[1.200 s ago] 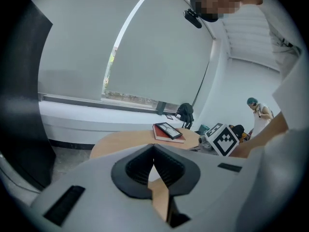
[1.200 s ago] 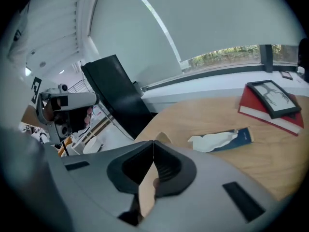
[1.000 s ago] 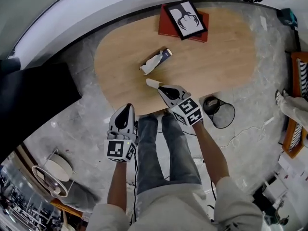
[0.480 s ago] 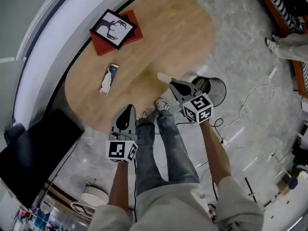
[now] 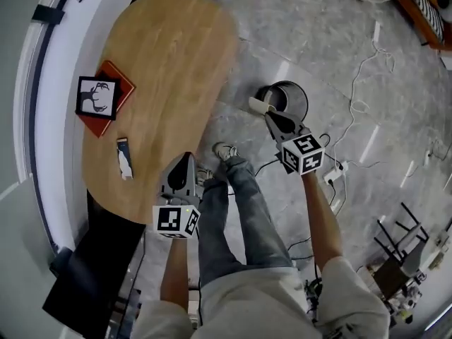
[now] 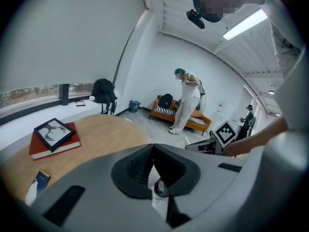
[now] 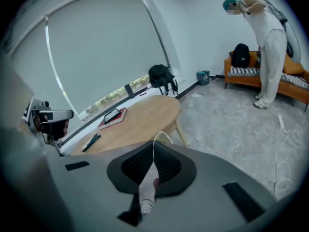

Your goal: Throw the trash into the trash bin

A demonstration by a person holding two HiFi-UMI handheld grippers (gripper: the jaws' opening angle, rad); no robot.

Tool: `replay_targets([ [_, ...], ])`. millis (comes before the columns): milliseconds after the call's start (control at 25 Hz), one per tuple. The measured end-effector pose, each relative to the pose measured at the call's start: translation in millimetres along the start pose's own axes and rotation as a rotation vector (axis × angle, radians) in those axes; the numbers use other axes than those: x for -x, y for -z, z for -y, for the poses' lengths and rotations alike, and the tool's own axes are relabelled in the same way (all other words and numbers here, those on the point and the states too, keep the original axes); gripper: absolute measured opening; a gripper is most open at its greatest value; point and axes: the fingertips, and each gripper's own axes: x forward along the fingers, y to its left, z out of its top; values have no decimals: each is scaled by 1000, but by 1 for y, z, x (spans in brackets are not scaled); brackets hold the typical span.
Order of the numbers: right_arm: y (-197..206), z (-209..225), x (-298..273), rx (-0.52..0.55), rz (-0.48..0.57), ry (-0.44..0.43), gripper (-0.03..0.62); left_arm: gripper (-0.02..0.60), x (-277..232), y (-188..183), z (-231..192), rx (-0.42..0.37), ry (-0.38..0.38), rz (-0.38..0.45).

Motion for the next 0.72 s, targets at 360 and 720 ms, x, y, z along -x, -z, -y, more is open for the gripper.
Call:
replay_targets([
  [360, 53, 120, 62, -153, 35, 219, 32, 18, -61, 13, 74, -57, 146, -72],
  [720, 81, 133, 68, -189, 21, 247, 272, 18, -66, 25, 82, -70, 175, -101],
])
